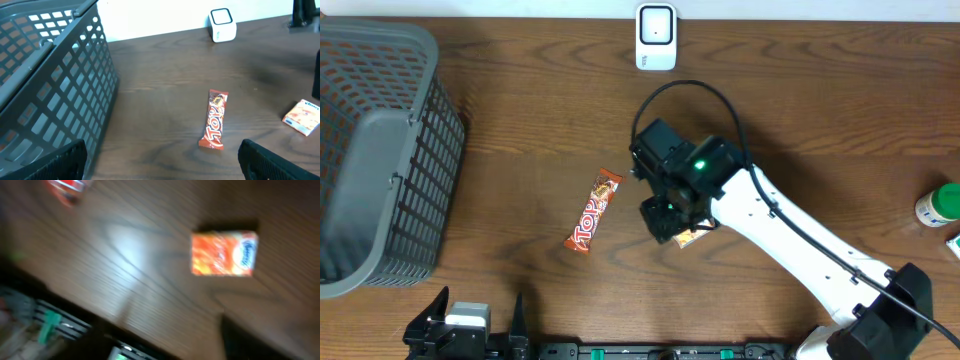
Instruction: Scan the item barcode
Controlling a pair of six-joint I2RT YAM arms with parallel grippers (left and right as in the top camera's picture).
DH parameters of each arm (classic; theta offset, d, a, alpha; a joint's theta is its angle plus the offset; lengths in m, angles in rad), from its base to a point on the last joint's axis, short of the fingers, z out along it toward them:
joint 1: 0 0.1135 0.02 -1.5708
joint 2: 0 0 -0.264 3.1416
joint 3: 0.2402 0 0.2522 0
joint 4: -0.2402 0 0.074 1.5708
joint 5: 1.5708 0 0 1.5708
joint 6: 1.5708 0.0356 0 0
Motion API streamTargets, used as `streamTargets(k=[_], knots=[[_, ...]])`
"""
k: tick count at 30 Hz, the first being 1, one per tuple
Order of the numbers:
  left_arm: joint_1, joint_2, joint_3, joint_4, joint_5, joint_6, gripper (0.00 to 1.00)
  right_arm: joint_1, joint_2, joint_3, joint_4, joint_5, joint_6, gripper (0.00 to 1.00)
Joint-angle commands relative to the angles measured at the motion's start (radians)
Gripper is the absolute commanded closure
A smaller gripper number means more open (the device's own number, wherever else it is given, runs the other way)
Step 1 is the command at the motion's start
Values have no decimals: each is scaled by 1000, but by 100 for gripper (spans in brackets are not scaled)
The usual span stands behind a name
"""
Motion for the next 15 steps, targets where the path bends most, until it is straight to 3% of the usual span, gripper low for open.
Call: streamTargets(k=[1, 2, 7, 15], knots=[[-2, -2, 6, 0, -10, 2, 4, 27, 23, -22, -14, 207, 107, 22], [-2, -2, 6, 0, -10, 2, 4, 33, 26, -31, -7, 236, 123, 23], [-2, -2, 6, 0, -10, 2, 4, 61, 61, -155, 92, 296, 167, 50], [-2, -2, 6, 0, -10, 2, 4, 61, 150, -245, 187, 319, 166, 54]])
